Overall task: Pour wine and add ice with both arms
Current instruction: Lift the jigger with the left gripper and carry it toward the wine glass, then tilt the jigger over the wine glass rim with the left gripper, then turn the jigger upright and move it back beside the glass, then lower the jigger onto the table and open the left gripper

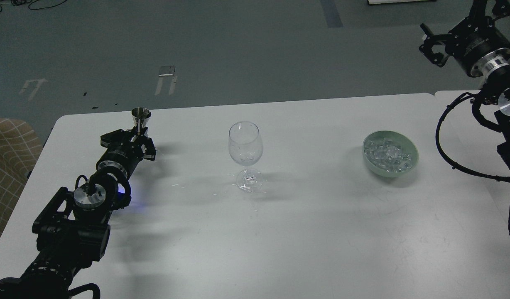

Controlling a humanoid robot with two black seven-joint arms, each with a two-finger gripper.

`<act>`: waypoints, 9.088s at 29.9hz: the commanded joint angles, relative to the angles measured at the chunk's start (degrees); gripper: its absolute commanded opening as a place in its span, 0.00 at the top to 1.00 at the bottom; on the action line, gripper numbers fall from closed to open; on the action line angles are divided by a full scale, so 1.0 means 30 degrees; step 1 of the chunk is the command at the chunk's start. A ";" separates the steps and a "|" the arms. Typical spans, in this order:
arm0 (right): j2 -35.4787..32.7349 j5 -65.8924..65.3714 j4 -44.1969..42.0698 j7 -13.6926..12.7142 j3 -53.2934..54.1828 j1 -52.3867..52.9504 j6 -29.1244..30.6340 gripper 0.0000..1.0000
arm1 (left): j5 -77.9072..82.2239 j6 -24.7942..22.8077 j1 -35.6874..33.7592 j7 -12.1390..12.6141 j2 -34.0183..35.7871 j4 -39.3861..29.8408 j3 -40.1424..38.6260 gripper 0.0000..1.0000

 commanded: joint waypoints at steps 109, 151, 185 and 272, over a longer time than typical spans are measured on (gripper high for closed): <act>-0.1930 0.0146 0.0702 0.0089 0.0380 -0.0762 0.0177 0.00 | 1.1243 0.3712 0.5585 0.3049 0.0009 -1.8721 0.3351 1.00; -0.2223 0.0205 0.0731 0.0060 0.0409 -0.0762 0.0264 0.00 | 1.7424 0.1573 0.4619 0.2143 0.0799 -1.8428 0.3322 1.00; -0.2633 0.0292 0.1024 0.0060 0.0526 -0.0791 0.0293 0.00 | 2.1554 0.0137 0.3300 0.1877 0.1942 -1.9131 0.3351 1.00; -0.3014 -0.0030 0.1053 0.0001 -0.0792 -0.2138 0.0030 0.00 | -0.0036 0.0840 0.4589 0.0765 -0.2188 -0.5859 -0.5907 0.60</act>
